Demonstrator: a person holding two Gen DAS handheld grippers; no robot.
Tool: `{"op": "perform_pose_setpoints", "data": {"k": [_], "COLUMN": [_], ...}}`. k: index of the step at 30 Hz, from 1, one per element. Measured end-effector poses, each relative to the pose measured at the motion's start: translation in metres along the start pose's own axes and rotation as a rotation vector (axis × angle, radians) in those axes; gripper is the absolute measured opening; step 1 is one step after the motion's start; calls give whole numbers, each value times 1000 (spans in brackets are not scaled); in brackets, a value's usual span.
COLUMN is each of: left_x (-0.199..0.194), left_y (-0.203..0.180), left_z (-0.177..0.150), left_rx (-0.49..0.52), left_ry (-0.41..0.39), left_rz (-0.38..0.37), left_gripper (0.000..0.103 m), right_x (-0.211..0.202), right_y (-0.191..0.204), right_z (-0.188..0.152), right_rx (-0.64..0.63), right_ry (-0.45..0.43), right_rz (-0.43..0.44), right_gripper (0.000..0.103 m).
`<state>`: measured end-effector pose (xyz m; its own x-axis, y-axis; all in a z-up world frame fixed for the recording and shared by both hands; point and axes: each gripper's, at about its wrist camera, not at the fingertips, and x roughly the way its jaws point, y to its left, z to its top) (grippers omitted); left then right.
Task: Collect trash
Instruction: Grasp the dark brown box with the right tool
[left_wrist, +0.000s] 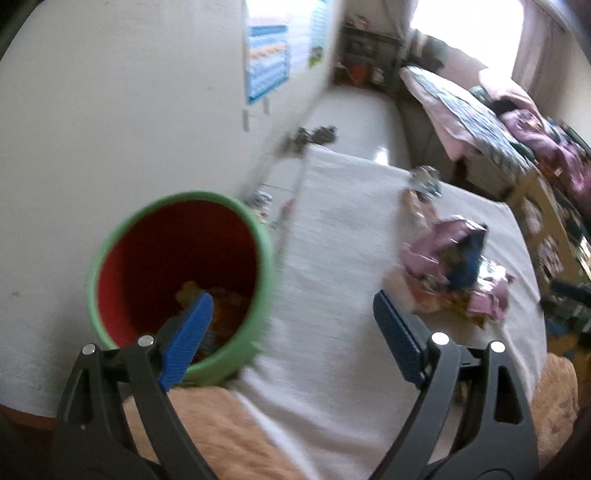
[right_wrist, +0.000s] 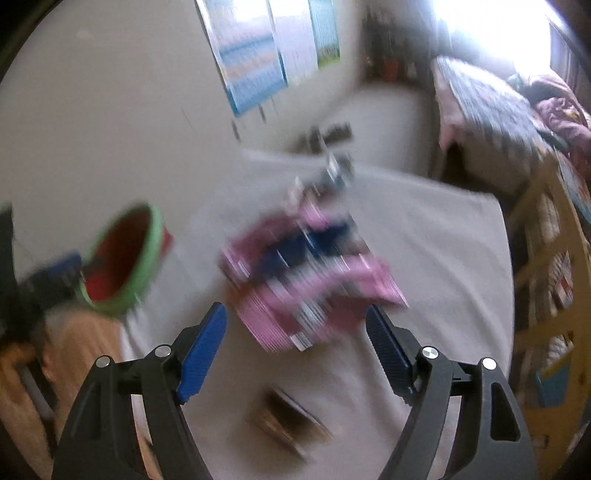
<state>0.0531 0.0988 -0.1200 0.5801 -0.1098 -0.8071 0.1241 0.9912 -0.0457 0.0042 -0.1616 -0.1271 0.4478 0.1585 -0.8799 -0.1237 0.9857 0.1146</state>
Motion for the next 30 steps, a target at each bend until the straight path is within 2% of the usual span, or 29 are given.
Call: {"op": "perform_pose_setpoints", "data": {"k": [4,6,11,12,13,14,17,20,22,25,27,30], "left_x": [3,10,20,21,21,22,33,49,66,87,99,117], "left_y": [-35,-52,-90,-99,-106,-114,-136,-141,-140,-138,-143,-155], "left_z": [-4,-5,-1,1,1,2,11,24,36,52,56,59], "left_rx": [100,170,304,336,363,398,484,489,450,377,390,456], "left_ry": [-12,3,44,51,51,48,35,45,64,114,149,194], "left_rz": [-72,-86,-153,-166,-168,-164,-143,-111,-86,-102,-114,-90], "left_gripper": [87,87,87,87,88,88,88,88,88,86,82,77], "right_x": [28,44,72,76,78,80,78,70,64,60,58,59], "right_y": [7,15,30,33,33,31,23,9,-1,-12,-17,-23], "right_z": [-39,-56,-74,-76,-79,-80,-82,-82,-83,-80,-79,-76], "right_rx": [-157,-212,-287,-293,-291,-282,-229,-157,-97,-42,-4,27], "right_ry": [151,215,273,280,286,289,275,237,211,187,176,170], "right_rz": [-7,11,33,37,41,43,66,90,108,111,119,133], "right_gripper": [76,76,76,74,67,59,54,48,47,47,47,47]}}
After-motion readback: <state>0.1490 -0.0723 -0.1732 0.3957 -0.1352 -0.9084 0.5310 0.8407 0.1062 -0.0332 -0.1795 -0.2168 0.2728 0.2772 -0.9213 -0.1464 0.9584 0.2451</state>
